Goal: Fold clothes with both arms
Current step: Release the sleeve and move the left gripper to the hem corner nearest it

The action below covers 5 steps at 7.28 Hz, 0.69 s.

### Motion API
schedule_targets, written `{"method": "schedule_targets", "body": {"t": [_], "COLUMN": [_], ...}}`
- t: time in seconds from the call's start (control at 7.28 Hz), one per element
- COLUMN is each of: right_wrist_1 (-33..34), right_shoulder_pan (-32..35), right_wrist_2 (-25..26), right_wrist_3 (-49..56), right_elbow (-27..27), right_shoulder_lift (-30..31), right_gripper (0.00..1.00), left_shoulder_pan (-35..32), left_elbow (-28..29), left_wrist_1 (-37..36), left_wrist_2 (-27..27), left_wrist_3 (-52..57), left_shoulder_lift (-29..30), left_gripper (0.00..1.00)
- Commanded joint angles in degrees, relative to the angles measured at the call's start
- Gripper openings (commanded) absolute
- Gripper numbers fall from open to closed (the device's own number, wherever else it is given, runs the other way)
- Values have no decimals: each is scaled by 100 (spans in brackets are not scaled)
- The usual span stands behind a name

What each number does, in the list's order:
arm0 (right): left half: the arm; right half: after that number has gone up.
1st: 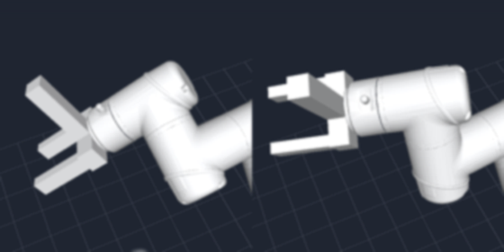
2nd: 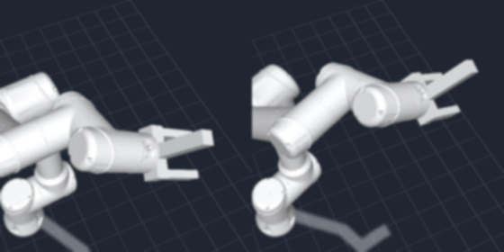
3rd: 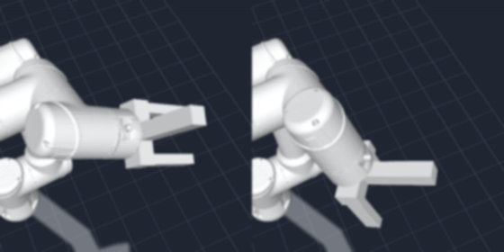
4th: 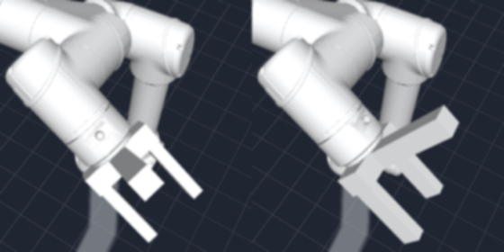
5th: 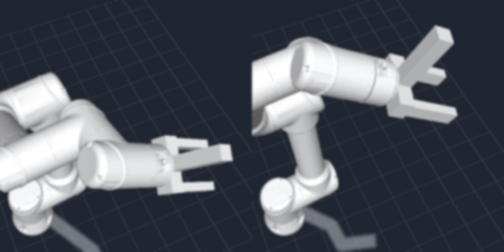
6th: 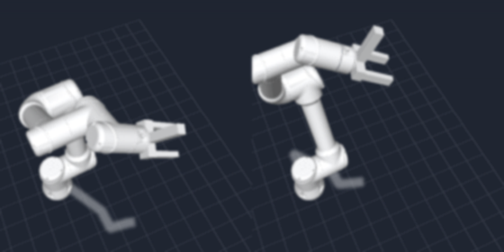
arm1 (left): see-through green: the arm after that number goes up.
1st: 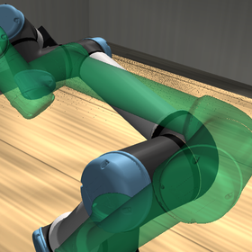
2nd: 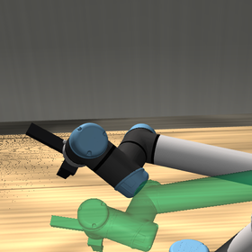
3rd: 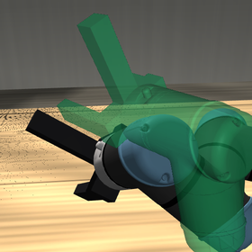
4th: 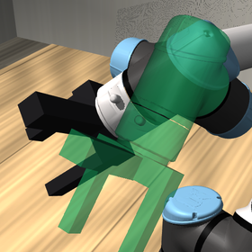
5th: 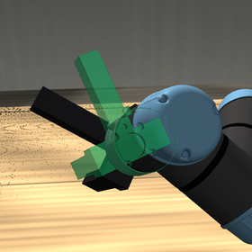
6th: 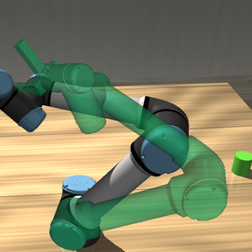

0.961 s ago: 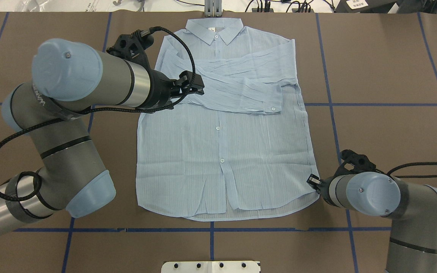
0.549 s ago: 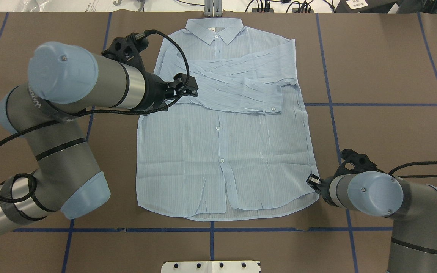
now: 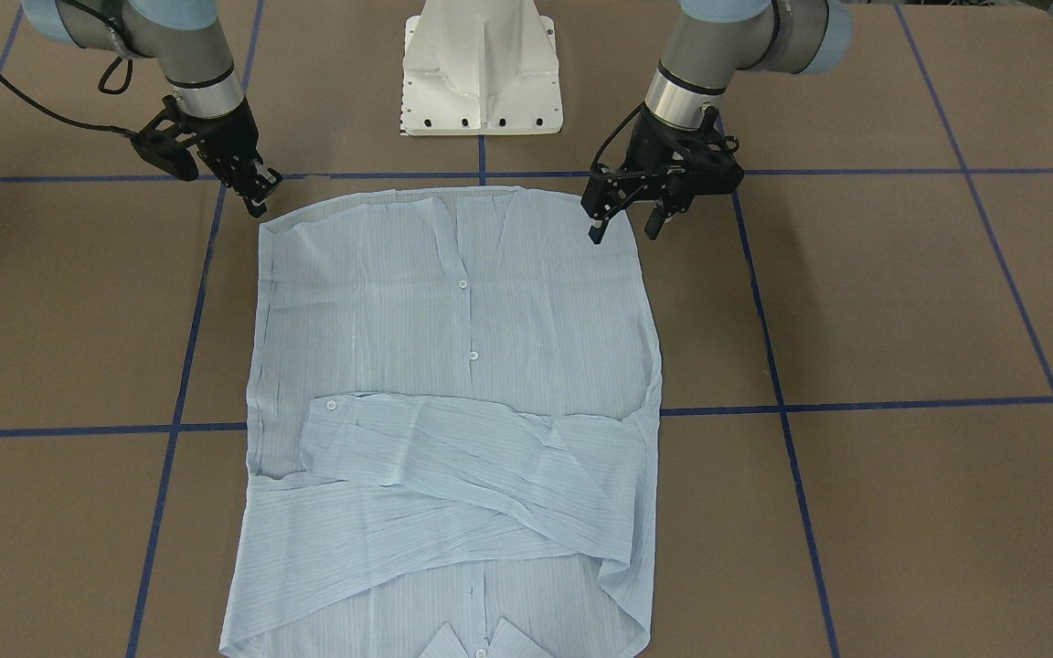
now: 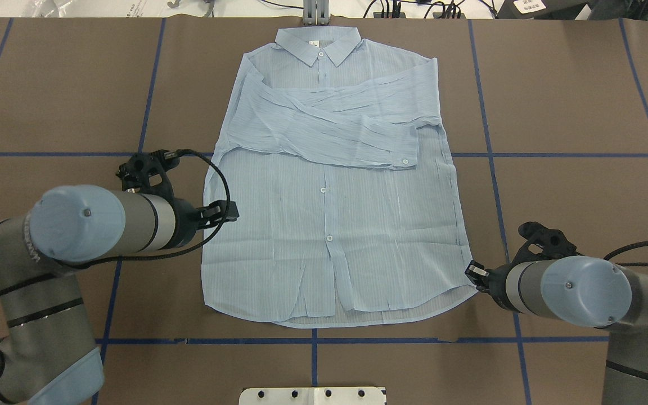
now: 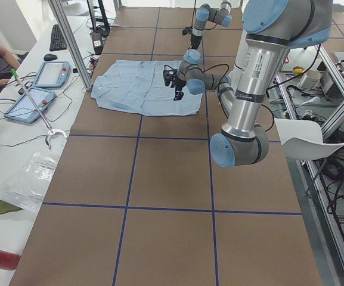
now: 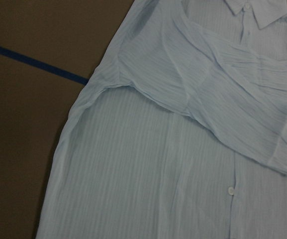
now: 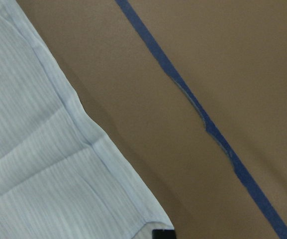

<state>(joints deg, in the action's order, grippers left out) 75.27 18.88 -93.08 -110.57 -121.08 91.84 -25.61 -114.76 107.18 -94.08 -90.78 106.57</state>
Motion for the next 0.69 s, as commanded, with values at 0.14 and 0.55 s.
{"method": "schedule_targets", "body": {"t": [0.14,0.55], "right_wrist_1": [5,-4], "right_shoulder_pan": [-16,-25], "right_wrist_2": [27,53], "right_wrist_3": [-9,-9], "right_elbow": [6,233], "right_shoulder_lift": [-17,-87], "right_gripper": [0,98], "left_shoulder_pan": [652,680], "left_elbow": [-82,-125], "left_wrist_1": [-187,-329], "left_wrist_2": [109,109], "left_wrist_3": [-719,-853], "left_shoulder_lift": [-417,-400], "left_gripper": [89,89]}}
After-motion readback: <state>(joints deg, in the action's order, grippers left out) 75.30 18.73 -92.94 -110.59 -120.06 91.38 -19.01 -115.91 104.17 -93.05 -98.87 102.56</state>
